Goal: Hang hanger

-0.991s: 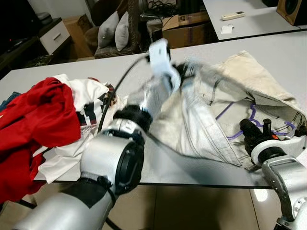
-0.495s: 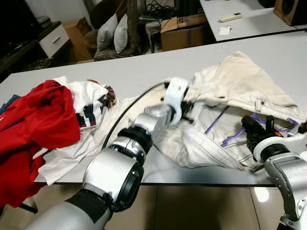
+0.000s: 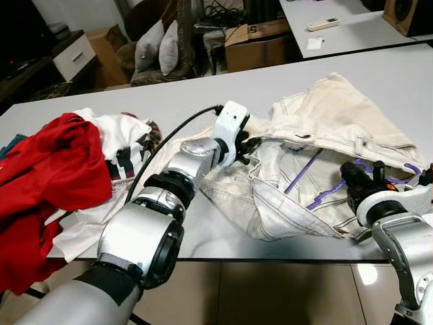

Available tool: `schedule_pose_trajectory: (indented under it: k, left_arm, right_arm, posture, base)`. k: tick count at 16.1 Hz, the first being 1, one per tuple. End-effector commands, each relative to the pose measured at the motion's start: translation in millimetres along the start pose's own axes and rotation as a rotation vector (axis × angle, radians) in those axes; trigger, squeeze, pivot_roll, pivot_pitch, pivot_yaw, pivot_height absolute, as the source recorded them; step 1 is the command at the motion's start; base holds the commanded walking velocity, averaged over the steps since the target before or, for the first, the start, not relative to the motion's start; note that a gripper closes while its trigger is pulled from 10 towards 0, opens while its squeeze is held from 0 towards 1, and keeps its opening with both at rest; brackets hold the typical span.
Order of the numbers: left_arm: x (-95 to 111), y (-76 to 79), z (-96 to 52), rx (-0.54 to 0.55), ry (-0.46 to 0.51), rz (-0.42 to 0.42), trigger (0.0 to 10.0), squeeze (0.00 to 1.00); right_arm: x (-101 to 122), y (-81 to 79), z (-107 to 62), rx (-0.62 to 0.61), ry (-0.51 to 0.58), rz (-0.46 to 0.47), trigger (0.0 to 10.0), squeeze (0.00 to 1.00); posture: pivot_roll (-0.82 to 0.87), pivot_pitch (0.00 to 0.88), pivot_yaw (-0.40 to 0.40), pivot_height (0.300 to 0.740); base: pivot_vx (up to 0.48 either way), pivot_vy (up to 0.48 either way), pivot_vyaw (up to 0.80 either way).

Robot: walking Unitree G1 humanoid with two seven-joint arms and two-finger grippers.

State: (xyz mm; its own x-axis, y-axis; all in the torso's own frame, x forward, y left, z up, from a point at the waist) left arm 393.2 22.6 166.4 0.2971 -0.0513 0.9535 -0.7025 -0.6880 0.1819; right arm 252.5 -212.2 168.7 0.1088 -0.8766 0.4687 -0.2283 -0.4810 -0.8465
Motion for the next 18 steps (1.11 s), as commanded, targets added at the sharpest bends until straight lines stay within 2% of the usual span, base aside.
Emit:
schedule_pose_trajectory:
  k: [1, 2, 4, 6, 7, 8, 9, 10, 13, 14, 16, 17, 18]
  left_arm:
    - [21, 0.3, -3.7, -0.072, 0.054, 0.02, 10.0, 0.0]
    - [21, 4.9, -4.9, -0.158, 0.04, 0.027, 10.0, 0.0]
    - [13, 7.5, -6.2, -0.215, 0.0, 0.084, 10.0, 0.0]
    - [13, -6.7, -10.2, -0.09, 0.037, 0.057, 10.0, 0.0]
    - [18, -14.9, -15.6, -0.058, 0.092, 0.016, 10.0, 0.0]
    - [24, -20.4, -22.6, -0.075, 0.158, -0.025, 10.0, 0.0]
    - [25, -21.0, -24.1, -0.083, 0.174, -0.035, 10.0, 0.0]
    - [31, -22.2, -32.1, -0.126, 0.25, -0.073, 10.0, 0.0]
    - [35, -25.9, -41.3, -0.119, 0.316, -0.1, 10.0, 0.0]
    - [34, -31.2, -50.2, -0.072, 0.337, -0.071, 10.0, 0.0]
    - [26, -44.6, -71.6, 0.102, 0.34, 0.02, 10.0, 0.0]
    - [25, -44.9, -75.9, 0.129, 0.342, 0.044, 10.0, 0.0]
    - [20, -39.8, -88.9, 0.18, 0.361, 0.077, 10.0, 0.0]
  right_arm:
    - [-7, 0.9, 2.4, -0.007, -0.024, -0.045, 10.0, 0.0]
    - [-7, 3.7, 3.1, -0.025, -0.015, -0.086, 10.0, 0.0]
    - [-6, 3.8, 4.3, -0.031, 0.0, -0.132, 10.0, 0.0]
    - [-3, -3.2, 5.4, -0.016, 0.027, -0.226, 10.0, 0.0]
    - [-2, -5.2, 5.2, -0.021, 0.03, -0.304, 10.0, 0.0]
    - [2, -4.4, 5.0, -0.047, 0.051, -0.4, 10.0, 0.0]
    - [2, -3.9, 5.1, -0.052, 0.054, -0.417, 10.0, 0.0]
    - [4, -2.7, 5.8, -0.062, 0.053, -0.469, 10.0, 0.0]
    - [6, -2.1, 7.9, -0.067, 0.065, -0.485, 10.0, 0.0]
    - [9, -3.0, 9.4, -0.065, 0.081, -0.494, 10.0, 0.0]
    - [12, -6.0, 9.6, -0.056, 0.121, -0.55, 10.0, 0.0]
    - [12, -6.3, 9.0, -0.055, 0.125, -0.559, 10.0, 0.0]
    - [12, -2.7, 6.5, -0.066, 0.133, -0.58, 10.0, 0.0]
  posture:
    - [-0.07, 0.0, 0.219, 0.74]
    - [-0.08, 0.0, 0.217, 0.74]
    - [-0.08, 0.0, 0.212, 0.74]
    - [-0.09, 0.0, 0.207, 0.74]
    - [-0.1, 0.0, 0.191, 0.74]
    - [-0.09, 0.0, 0.164, 0.74]
    - [-0.09, 0.0, 0.158, 0.74]
    - [-0.09, 0.0, 0.114, 0.74]
    - [-0.08, 0.0, 0.082, 0.74]
    - [-0.08, 0.0, 0.059, 0.74]
    - [-0.07, 0.0, 0.048, 0.74]
    - [-0.07, 0.0, 0.048, 0.74]
    - [-0.07, 0.0, 0.048, 0.74]
  base:
    - [0.0, 0.0, 0.0]
    - [0.0, 0.0, 0.0]
    - [0.0, 0.0, 0.0]
    - [0.0, 0.0, 0.0]
    - [0.0, 0.0, 0.0]
    - [0.0, 0.0, 0.0]
    - [0.0, 0.0, 0.0]
    - [0.0, 0.0, 0.0]
    - [0.0, 0.0, 0.0]
    - [0.0, 0.0, 0.0]
    - [0.0, 0.0, 0.0]
    - [0.0, 0.0, 0.0]
    - [0.0, 0.0, 0.0]
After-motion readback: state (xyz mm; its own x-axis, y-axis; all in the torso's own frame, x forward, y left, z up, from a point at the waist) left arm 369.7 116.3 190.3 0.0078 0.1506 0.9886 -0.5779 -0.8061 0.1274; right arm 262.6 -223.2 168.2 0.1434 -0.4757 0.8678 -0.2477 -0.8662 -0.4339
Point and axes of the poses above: a point about 5 cm out from each wrist's last joint towards the gripper, its own z axis pointing out of the wrist towards the gripper, its own x axis along the axis of the wrist's last joint, y = z × x, the point moved 1 cm from there along z, pointing out of the wrist towards the gripper, and after that the axes turned 7 degrees about -z, right-handed, at the moved point
